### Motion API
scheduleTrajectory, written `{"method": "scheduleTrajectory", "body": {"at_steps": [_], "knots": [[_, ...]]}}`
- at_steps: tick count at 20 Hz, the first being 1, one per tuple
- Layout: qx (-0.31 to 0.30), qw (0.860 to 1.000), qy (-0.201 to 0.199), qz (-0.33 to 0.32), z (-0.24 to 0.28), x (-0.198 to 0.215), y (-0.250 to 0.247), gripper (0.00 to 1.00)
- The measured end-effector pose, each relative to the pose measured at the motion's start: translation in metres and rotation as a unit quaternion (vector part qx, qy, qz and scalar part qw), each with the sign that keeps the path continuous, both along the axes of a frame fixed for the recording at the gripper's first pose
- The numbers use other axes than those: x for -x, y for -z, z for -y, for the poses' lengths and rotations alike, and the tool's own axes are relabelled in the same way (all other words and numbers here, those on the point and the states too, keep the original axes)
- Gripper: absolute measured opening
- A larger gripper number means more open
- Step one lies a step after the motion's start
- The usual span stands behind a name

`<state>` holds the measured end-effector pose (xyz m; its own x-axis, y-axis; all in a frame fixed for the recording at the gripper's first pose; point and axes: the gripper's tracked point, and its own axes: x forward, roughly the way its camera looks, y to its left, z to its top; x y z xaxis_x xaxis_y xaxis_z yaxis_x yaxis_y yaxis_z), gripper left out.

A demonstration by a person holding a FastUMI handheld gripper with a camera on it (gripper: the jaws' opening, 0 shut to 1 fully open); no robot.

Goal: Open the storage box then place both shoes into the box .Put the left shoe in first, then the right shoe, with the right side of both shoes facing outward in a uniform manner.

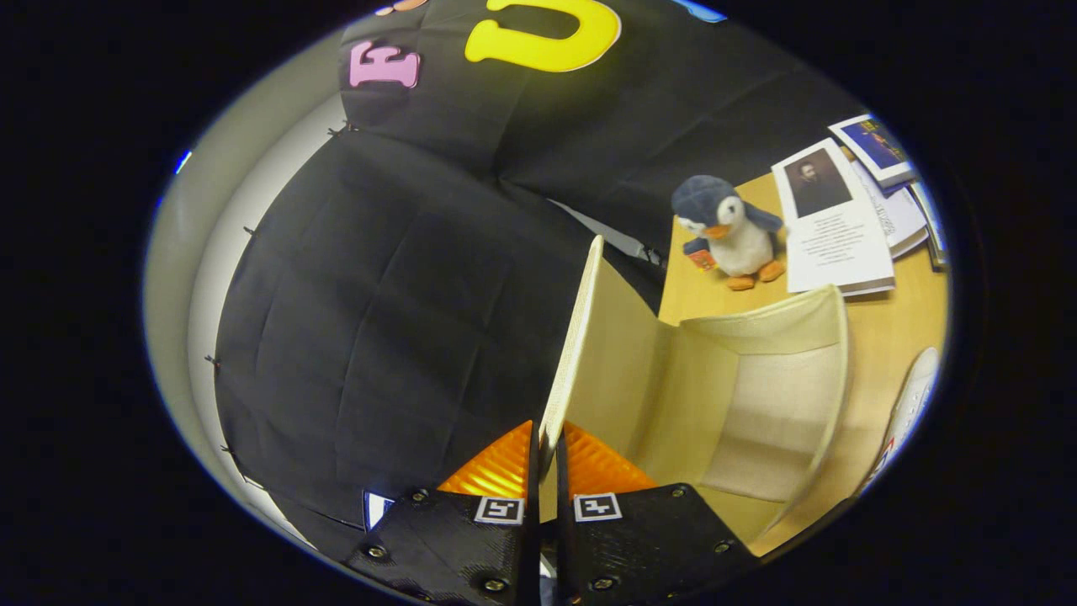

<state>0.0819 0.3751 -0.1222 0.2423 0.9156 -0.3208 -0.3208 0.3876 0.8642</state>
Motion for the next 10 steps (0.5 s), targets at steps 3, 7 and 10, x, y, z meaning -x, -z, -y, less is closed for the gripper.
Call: {"method": "scheduleTrajectory", "body": {"at_steps": [3, 7, 10], "knots": [[0.004, 1.0, -0.025, 0.006, -0.044, 0.005, 0.0, 0.09], [0.014, 0.999, -0.046, 0.009, -0.088, 0.015, 0.009, 0.13], [0.035, 0.998, -0.052, 0.022, -0.102, 0.015, 0.017, 0.28]]}}
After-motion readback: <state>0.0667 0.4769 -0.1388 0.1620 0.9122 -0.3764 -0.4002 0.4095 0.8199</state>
